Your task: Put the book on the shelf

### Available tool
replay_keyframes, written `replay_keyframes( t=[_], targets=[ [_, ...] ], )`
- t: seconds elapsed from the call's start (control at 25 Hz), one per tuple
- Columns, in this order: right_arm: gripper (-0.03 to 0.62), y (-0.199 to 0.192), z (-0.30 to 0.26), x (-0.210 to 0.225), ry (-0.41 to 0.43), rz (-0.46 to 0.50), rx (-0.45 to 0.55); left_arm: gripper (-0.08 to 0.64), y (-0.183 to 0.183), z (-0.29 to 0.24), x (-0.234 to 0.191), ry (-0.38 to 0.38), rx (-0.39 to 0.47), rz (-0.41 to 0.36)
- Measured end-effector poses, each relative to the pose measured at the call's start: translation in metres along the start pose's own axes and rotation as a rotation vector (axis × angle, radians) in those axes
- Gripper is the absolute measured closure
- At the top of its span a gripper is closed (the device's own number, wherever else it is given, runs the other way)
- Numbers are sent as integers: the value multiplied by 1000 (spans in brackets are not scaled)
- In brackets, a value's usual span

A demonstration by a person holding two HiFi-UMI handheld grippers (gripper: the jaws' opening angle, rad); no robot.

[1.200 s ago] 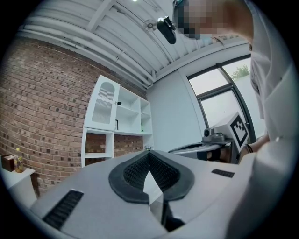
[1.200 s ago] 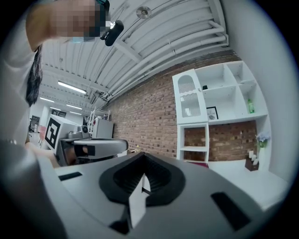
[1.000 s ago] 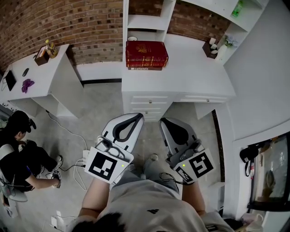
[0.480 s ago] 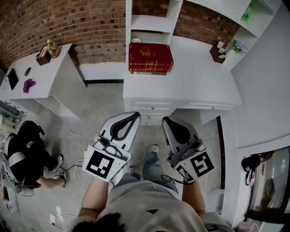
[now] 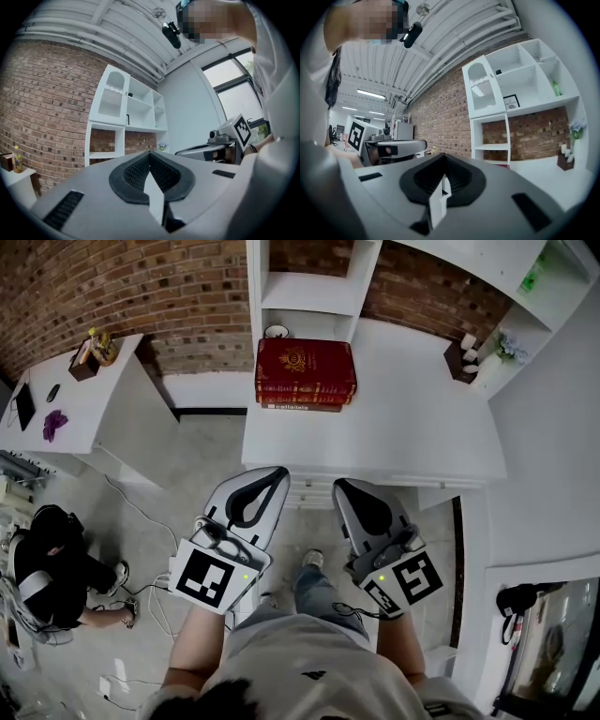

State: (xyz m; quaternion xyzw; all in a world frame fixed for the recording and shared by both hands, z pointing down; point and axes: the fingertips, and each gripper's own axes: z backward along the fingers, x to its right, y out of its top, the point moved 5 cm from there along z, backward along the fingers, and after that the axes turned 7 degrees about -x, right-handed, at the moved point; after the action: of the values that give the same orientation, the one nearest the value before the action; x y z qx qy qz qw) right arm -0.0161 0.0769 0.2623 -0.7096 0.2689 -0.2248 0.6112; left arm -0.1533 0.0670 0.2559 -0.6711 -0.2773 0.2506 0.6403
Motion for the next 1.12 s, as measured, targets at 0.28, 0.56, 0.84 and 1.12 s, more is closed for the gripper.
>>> replay_keyframes(
  t=[0.28, 0.56, 0.84, 1.12],
  targets=[
    [583, 3, -18, 48, 44, -7, 5, 549, 4, -46, -9, 34, -14, -4],
    [583, 5, -31, 87, 108, -9, 10, 549, 10, -80, -14, 90, -24, -3],
    [583, 4, -34, 112, 150, -19, 30, 549, 12, -99, -8, 126, -57, -32],
    [583, 1, -48, 120, 182, -27, 33, 549, 6, -104, -15, 161, -86, -37]
  ],
)
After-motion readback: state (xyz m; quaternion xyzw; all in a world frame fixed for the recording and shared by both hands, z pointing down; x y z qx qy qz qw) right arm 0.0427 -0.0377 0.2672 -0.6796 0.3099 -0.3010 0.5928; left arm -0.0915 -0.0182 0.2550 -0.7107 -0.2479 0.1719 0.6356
